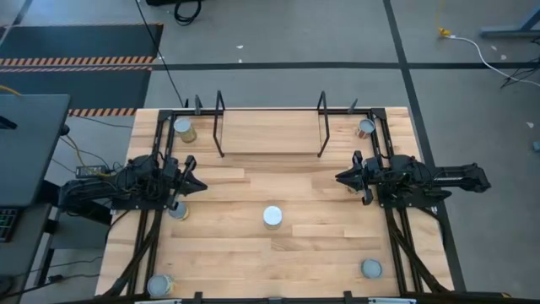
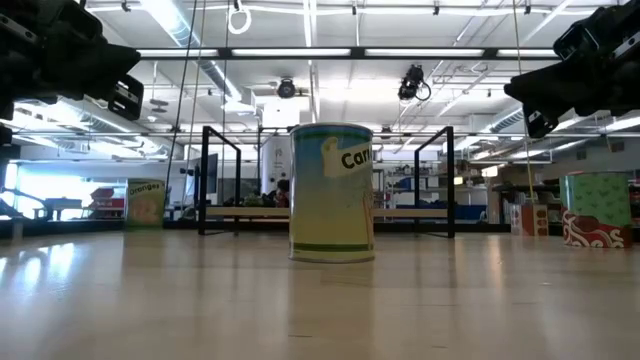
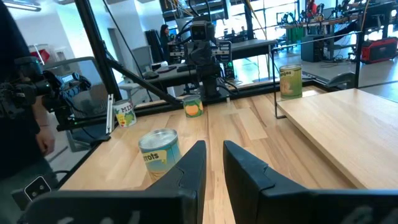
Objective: Pick and place cans onto a shelf
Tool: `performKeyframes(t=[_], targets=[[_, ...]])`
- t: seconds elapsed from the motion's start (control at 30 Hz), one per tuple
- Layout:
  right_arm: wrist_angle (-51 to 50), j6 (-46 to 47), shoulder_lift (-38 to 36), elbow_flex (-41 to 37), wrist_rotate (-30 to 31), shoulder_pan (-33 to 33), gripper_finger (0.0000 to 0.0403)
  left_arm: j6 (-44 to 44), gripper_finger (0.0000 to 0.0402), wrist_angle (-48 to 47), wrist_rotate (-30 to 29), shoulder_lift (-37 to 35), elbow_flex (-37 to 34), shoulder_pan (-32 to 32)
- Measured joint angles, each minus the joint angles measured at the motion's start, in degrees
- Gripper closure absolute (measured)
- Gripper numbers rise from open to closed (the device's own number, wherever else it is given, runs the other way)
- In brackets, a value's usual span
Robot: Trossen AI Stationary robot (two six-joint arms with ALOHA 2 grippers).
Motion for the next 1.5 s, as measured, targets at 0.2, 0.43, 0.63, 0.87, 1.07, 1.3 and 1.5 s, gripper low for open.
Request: performKeyframes(t=[0.2, 0.43, 0.63, 0.87, 1.07, 1.3, 1.5], targets=[[0.0, 0.0, 0.0, 0.0, 0.0, 0.0, 0.0342, 0.0, 0.0377, 0.0, 0.0, 0.0, 0.0, 0.0], [0.0, 0.0, 0.0, 0.0, 0.0, 0.0, 0.0342, 0.0, 0.0377, 0.0, 0.0, 0.0, 0.0, 0.0], [0.6, -19.2, 0.0, 0.0, 8.3, -1.4, 0.0342, 0.0, 0.0377, 0.0, 0.0, 0.0, 0.0, 0.0], [0.9, -27.8, 0.0, 0.0, 10.0, -1.8, 0.0342, 0.0, 0.0377, 0.0, 0.0, 0.0, 0.0, 0.0], [9.8, -14.3, 0.1, 0.0, 12.0, -2.2, 0.0342, 0.0, 0.0377, 0.0, 0.0, 0.0, 0.0, 0.0], [23.2, 22.0, 1.3, 3.1, 34.1, -4.1, 0.0342, 0.0, 0.0377, 0.0, 0.0, 0.0, 0.0, 0.0], [14.4, 16.1, 12.6, 14.2, 23.1, -1.5, 0.035, 0.0, 0.0377, 0.1, 0.0, 0.0, 0.0, 0.0]])
